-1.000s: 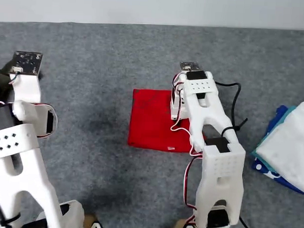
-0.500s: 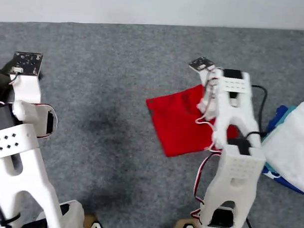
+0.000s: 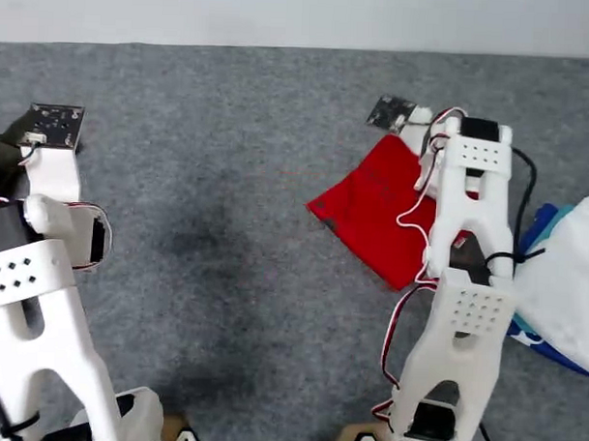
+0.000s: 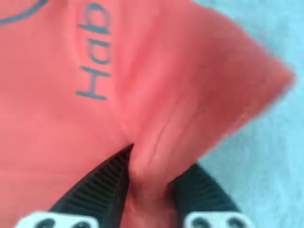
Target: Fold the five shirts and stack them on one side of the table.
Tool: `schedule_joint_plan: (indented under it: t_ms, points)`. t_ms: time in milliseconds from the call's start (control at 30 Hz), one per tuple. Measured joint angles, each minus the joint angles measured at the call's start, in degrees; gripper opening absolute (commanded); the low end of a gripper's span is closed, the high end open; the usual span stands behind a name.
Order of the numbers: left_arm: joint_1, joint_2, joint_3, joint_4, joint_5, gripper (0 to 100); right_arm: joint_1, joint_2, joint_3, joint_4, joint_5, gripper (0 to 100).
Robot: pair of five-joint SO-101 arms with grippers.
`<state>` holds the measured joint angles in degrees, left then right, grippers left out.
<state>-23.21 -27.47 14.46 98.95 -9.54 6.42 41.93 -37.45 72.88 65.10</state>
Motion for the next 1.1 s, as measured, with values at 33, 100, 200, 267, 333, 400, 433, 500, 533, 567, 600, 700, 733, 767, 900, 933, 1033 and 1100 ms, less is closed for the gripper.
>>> schedule_joint_plan:
  t_ms: [33, 100, 200, 267, 333, 400, 433, 500, 533, 567, 600, 700, 733, 767, 900, 933, 1033, 1100]
  points:
    - [0.00, 0.00, 0.00, 0.00, 0.00, 1, 0.35, 0.00, -0.79, 0.00, -3.08, 25.6]
    - [0.00, 0.00, 0.00, 0.00, 0.00, 1, 0.97, 0.00, -2.73, 0.00, -10.64, 26.6]
    - [0.00, 0.00, 0.00, 0.00, 0.00, 1, 1.32, 0.00, -6.95, 1.14, -25.23, 26.6]
    - [0.00, 0.00, 0.00, 0.00, 0.00, 1, 1.32, 0.00, -10.29, 4.75, -35.34, 26.6]
    - [0.00, 0.00, 0.00, 0.00, 0.00, 1, 1.32, 0.00, -12.92, 9.49, -44.13, 26.6]
    - [0.00, 0.00, 0.00, 0.00, 0.00, 1, 1.14, 0.00, -14.77, 15.21, -51.52, 26.6]
    - [0.00, 0.00, 0.00, 0.00, 0.00, 1, 0.79, 0.00, -15.74, 18.37, -55.03, 26.6]
    - [0.00, 0.00, 0.00, 0.00, 0.00, 1, -0.35, -0.09, -17.23, 24.09, -62.07, 26.6]
    - [0.00, 0.00, 0.00, 0.00, 0.00, 1, -1.14, -0.09, -17.58, 26.37, -65.41, 26.6]
    - [0.00, 0.00, 0.00, 0.00, 0.00, 1, -2.11, -0.09, -17.76, 27.25, -68.92, 26.7]
    - [0.00, 0.00, 0.00, 0.00, 0.00, 1, -2.90, -0.09, -17.76, 27.60, -72.35, 26.7]
    - [0.00, 0.00, 0.00, 0.00, 0.00, 1, -4.48, -0.09, -17.76, 27.60, -81.14, 26.8]
    - [0.00, 0.00, 0.00, 0.00, 0.00, 1, -4.92, -0.09, -17.76, 27.60, -83.16, 27.1]
    - [0.00, 0.00, 0.00, 0.00, 0.00, 1, -5.27, -0.09, -17.76, 27.60, -84.84, 28.8]
    - [0.00, 0.00, 0.00, 0.00, 0.00, 1, -6.95, -0.09, -17.76, 27.60, -91.60, 43.3]
    - [0.00, 0.00, 0.00, 0.00, 0.00, 1, -7.21, -0.09, -17.76, 27.60, -93.36, 46.0]
    - [0.00, 0.00, 0.00, 0.00, 0.00, 1, -7.21, 0.79, -17.76, 27.60, -98.20, 46.7]
    - [0.00, 0.00, 0.00, 0.00, 0.00, 1, -7.03, 3.25, -17.76, 27.60, -100.22, 45.9]
